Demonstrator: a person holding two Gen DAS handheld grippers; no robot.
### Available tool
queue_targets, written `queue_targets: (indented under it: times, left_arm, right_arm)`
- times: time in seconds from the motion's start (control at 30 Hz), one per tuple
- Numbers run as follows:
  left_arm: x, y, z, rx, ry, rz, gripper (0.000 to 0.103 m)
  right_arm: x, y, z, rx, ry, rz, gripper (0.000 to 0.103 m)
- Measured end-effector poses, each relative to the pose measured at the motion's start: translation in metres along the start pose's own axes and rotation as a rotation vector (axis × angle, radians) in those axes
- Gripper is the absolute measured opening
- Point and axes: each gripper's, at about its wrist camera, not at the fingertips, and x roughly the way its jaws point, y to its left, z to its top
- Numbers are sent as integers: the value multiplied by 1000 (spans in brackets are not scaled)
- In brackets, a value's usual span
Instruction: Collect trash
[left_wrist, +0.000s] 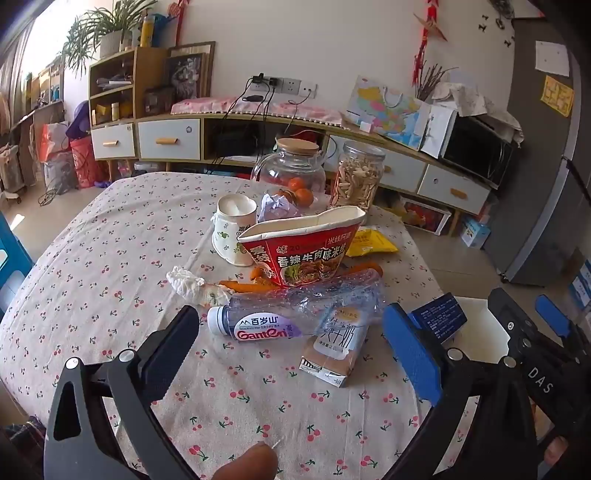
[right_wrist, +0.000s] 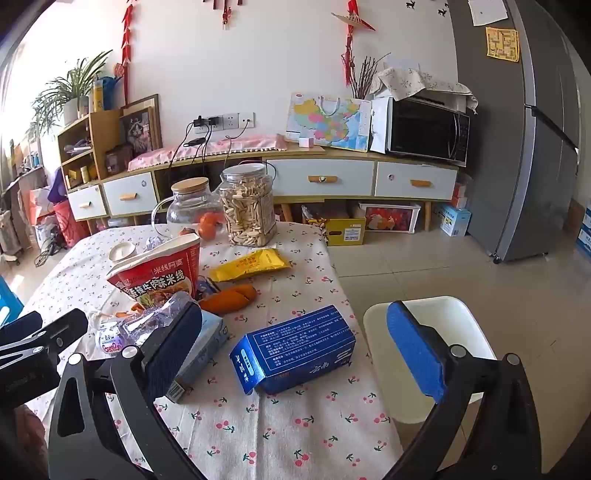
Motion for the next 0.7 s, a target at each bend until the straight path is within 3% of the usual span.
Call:
queue_targets:
  times: [0.7]
  left_arm:
    - [4, 6, -3, -12, 16, -2, 97]
  right_arm:
    - [5, 6, -5, -13, 28, 20, 96]
